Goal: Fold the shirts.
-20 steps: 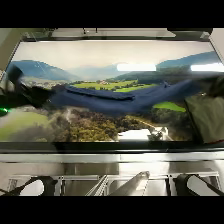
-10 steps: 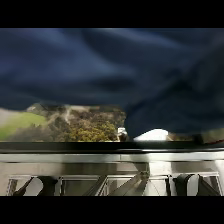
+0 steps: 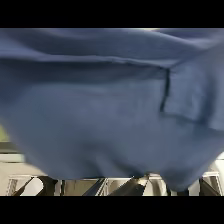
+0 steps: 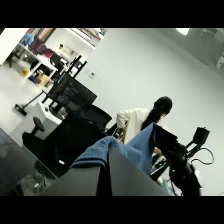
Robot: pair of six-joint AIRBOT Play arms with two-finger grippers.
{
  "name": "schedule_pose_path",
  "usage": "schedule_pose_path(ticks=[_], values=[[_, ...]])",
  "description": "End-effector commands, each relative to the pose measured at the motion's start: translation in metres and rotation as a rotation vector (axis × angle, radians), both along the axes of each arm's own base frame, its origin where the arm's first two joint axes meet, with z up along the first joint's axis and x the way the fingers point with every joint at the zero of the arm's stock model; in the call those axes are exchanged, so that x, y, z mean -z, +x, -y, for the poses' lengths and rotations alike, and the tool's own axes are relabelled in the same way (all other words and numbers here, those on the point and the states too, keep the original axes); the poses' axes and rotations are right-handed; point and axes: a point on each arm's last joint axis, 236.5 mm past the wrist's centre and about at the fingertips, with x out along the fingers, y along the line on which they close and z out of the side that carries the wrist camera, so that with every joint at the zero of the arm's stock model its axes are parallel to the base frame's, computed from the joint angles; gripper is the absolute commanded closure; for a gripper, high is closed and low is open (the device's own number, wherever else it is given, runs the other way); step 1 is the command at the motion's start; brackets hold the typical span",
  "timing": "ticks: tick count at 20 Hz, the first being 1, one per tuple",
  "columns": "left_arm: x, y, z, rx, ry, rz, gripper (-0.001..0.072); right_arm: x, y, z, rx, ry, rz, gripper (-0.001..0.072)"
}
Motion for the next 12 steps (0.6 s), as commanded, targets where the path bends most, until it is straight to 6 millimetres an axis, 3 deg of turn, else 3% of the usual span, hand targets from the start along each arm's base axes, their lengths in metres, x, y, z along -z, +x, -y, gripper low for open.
schedule_pose_path(ticks=[1,4,7,10,12], values=[[0.106,0.064,0.018,0.089,-0.045,-0.265,0.0681,0.112,0.062,0.018,-0.137,0.136,-0.323,0.0698],[0.189,0.107,0.021,0.142,-0.105,-0.434,0.0681,0.231,0.122,0.019,-0.175,0.252,-0.564,0.0698],[0.272,0.147,0.007,0.120,-0.158,-0.580,0.0681,0.345,0.169,0.010,-0.170,0.316,-0.774,0.0698],[0.342,0.178,-0.006,0.117,-0.123,-0.670,0.0681,0.413,0.208,0.009,-0.158,0.436,-0.811,0.0698],[0.368,0.195,-0.013,0.131,-0.088,-0.680,0.0682,0.441,0.231,0.016,-0.149,0.507,-0.821,0.0699]])
